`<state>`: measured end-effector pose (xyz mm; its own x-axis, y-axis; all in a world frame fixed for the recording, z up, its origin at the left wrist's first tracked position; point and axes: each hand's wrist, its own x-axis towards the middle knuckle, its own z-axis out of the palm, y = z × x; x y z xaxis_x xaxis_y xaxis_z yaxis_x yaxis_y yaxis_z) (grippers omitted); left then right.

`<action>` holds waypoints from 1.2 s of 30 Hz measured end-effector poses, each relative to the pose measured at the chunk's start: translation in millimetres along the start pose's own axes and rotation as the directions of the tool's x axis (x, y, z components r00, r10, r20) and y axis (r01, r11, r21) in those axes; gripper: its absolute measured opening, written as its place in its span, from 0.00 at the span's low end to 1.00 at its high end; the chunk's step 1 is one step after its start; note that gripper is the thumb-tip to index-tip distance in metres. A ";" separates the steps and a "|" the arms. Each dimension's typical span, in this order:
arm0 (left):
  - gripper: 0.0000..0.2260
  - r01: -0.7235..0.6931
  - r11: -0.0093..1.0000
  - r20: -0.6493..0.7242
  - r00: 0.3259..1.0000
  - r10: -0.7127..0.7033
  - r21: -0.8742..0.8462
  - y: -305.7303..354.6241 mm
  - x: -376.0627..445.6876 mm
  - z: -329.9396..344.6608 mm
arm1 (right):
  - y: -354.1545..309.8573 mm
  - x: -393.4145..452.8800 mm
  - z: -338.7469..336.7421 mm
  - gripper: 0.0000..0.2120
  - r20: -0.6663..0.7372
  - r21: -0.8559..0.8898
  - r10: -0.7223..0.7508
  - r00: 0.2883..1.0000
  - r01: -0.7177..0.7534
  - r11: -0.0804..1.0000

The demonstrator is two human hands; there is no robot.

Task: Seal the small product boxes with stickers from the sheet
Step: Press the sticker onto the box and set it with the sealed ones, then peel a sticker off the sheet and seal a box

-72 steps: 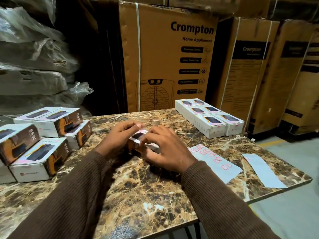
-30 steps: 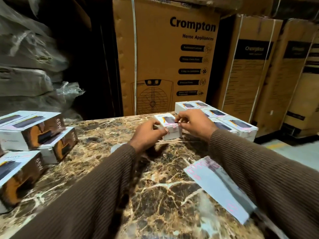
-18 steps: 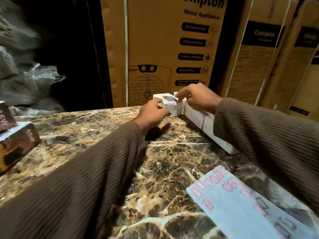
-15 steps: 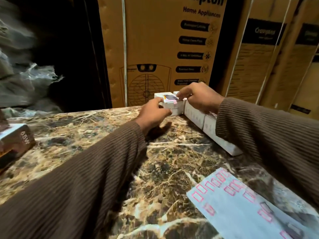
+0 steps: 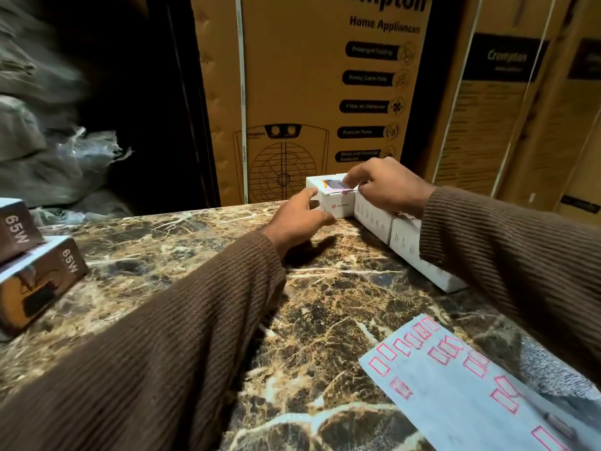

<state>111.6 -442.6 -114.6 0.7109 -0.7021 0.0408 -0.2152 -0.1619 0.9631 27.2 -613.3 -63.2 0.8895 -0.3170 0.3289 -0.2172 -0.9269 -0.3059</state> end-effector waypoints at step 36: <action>0.14 0.280 0.740 -0.664 0.691 0.287 0.611 25.2 -411.1 -324.4 | -397.8 -153.6 85.3 0.10 -0.020 0.586 -0.527 0.850 0.437 0.682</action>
<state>31.1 66.9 -20.7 0.8739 -0.0711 0.4810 -0.3693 -0.7404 0.5616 11.3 -178.8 -68.2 0.8623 0.2153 0.4583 0.4760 -0.6533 -0.5888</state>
